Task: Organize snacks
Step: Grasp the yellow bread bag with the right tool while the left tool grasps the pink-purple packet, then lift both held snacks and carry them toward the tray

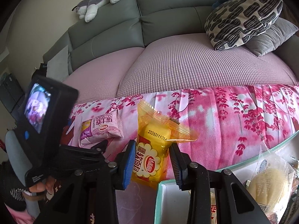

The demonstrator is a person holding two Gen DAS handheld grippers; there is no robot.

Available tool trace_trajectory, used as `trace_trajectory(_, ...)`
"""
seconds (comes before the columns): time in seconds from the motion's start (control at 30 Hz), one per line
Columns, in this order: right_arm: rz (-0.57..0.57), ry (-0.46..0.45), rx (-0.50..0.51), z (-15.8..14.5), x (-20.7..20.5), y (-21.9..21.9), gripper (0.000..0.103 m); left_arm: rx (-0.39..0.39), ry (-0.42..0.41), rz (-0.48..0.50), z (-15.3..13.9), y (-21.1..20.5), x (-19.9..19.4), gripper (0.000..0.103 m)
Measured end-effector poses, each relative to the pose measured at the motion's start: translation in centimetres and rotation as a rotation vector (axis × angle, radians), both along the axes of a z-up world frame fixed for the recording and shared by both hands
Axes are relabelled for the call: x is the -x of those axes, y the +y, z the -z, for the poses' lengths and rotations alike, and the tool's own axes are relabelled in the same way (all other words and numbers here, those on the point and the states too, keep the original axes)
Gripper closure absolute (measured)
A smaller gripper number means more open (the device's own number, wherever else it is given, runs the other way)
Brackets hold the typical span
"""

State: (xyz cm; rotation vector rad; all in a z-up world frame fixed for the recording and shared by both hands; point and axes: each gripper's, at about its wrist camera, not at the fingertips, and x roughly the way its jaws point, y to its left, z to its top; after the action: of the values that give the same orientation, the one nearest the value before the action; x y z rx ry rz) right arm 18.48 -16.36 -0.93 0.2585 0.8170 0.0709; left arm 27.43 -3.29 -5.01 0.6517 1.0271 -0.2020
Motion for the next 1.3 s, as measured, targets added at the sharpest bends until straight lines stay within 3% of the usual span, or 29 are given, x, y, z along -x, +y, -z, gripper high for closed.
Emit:
trace_trajectory(0.17,0.0,0.003,0.003,0.1,-0.1,0.1,0.064,0.076,0.052,-0.022,0.0,0.6,-2.1,0.004)
trace_trajectory(0.33,0.003,0.01,-0.002,0.3,-0.2,0.0,0.064,0.098,0.068,-0.024,-0.1,0.6,-2.8,0.005)
trace_trajectory(0.57,0.006,0.019,-0.004,0.4,-0.3,-0.1,0.064,0.15,0.077,-0.006,-0.2,-0.3,-1.8,0.048)
trace_trajectory(0.77,0.009,0.019,-0.006,0.4,-0.2,-0.1,0.064,0.212,0.05,-0.068,-0.6,-0.2,-0.4,0.062)
trace_trajectory(0.97,0.009,0.017,-0.002,0.3,-0.2,-0.1,0.064,0.32,0.033,-0.13,-1.4,0.4,1.5,0.063)
trace_trajectory(1.3,0.008,0.012,0.0,0.2,0.0,0.1,0.065,0.489,-0.02,-0.312,-2.3,3.6,4.0,0.063)
